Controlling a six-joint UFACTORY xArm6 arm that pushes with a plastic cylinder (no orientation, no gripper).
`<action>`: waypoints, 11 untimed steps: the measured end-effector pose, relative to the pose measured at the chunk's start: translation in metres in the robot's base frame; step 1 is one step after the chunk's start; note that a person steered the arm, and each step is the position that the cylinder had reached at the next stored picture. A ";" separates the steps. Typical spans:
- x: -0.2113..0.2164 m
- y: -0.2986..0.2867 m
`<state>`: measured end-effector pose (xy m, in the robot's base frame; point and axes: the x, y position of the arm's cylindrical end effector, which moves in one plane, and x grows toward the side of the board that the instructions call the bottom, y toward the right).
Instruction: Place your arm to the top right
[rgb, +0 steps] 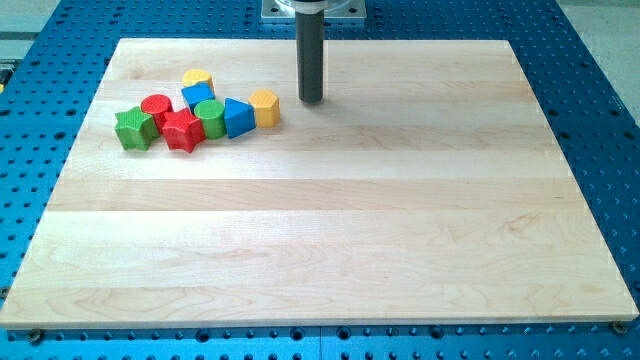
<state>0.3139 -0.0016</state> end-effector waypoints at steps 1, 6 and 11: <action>0.000 0.017; 0.000 0.090; 0.000 0.162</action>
